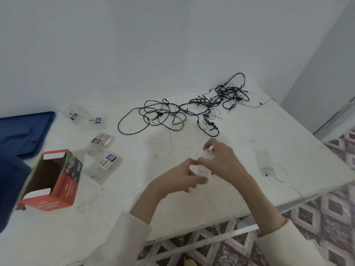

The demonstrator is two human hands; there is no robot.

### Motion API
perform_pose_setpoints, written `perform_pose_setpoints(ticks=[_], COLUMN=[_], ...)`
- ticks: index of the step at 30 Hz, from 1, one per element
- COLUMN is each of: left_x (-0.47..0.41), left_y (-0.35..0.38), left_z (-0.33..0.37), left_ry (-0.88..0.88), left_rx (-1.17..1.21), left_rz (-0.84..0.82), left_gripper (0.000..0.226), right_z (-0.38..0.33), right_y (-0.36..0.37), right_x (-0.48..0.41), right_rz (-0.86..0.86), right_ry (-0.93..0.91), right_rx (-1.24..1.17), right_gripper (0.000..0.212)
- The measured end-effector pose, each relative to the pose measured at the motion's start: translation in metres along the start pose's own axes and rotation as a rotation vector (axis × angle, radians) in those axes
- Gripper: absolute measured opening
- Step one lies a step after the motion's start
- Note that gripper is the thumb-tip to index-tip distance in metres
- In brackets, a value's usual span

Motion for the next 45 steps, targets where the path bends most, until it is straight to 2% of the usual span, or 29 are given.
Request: perform_pose_setpoints(ticks=[3,6,8,10,13,16,19,22,24,26,28,29,30,31,33,36,37,39,42,43,45], left_x=[0.009,0.019,0.027,0.036,0.047,0.059,0.066,0.063,0.061,0.065,0.076,0.082,0.088,0.096,0.111,0.129,0.133,0.139,0.144,0.144,0.141], left_y=[-0.007,-0.024,-0.036,-0.051,-0.072,-0.085,-0.084,-0.076,-0.069,-0.066,-0.067,-0.068,-0.069,-0.071,-0.077,-0.091,-0.096,-0.106,-0.116,-0.119,-0.121], left_z=[0.007,0.016,0.023,0.027,0.032,0.037,0.039,0.036,0.034,0.036,0.040,0.044,0.049,0.056,0.066,0.081,0.085,0.085,0.081,0.078,0.073], left_ry=[0.175,0.324,0.407,0.493,0.601,0.679,0.699,0.601,0.573,0.559,0.560,0.556,0.553,0.550,0.567,0.605,0.562,0.485,0.571,0.603,0.634], left_rx=[0.239,0.412,0.489,0.491,0.429,0.365,0.273,0.016,-0.156,-0.265,-0.469,-0.623,-0.772,-0.888,-1.045,-1.049,-0.985,-0.676,-0.128,-0.012,0.153], left_rz=[0.055,0.277,0.425,0.571,0.725,0.852,0.951,0.980,0.952,0.953,1.036,1.101,1.166,1.197,1.220,1.107,1.024,0.813,0.624,0.591,0.572], left_gripper=[0.046,0.019,0.008,0.014,0.020,0.022,0.031,0.041,0.039,0.038,0.038,0.037,0.034,0.031,0.029,0.027,0.025,0.015,0.006,0.006,0.008], right_z=[-0.026,-0.048,-0.058,-0.065,-0.077,-0.096,-0.117,-0.137,-0.147,-0.151,-0.151,-0.152,-0.152,-0.153,-0.155,-0.150,-0.149,-0.145,-0.138,-0.139,-0.141], right_y=[-0.017,-0.029,-0.033,-0.034,-0.032,-0.031,-0.028,-0.025,-0.024,-0.023,-0.026,-0.027,-0.026,-0.026,-0.033,-0.045,-0.048,-0.053,-0.055,-0.054,-0.051], right_x=[0.000,0.000,0.001,0.001,0.001,0.007,0.017,0.025,0.026,0.024,0.022,0.021,0.019,0.017,0.013,0.008,0.007,0.007,0.008,0.008,0.006], right_rz=[0.131,0.252,0.265,0.148,-0.189,-0.416,-0.542,-0.496,-0.333,-0.066,0.352,0.499,0.565,0.526,0.276,-0.049,-0.161,-0.412,-0.708,-0.749,-0.716], right_ry=[-0.104,-0.169,-0.174,-0.170,-0.184,-0.110,-0.006,-0.013,-0.113,-0.312,-0.591,-0.757,-0.882,-0.906,-0.774,-0.674,-0.660,-0.601,-0.554,-0.547,-0.506], right_rx=[-0.174,-0.421,-0.590,-0.737,-1.000,-1.335,-1.626,-1.850,-1.791,-1.460,-0.889,-0.557,-0.279,-0.105,0.032,0.077,0.006,-0.222,-0.604,-0.754,-0.993], right_gripper=[0.029,0.029,0.027,0.024,0.027,0.033,0.032,0.025,0.018,0.017,0.023,0.026,0.028,0.031,0.031,0.015,0.012,0.011,0.019,0.024,0.032])
Point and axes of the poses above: each hand's wrist, its own x-axis away from the middle knuckle, its own y-axis out of the palm, z = x × y, the point moved 1 cm from there along -x, towards the middle knuckle, and after that the axes turned 3 degrees about -z, right-handed, at the moved point
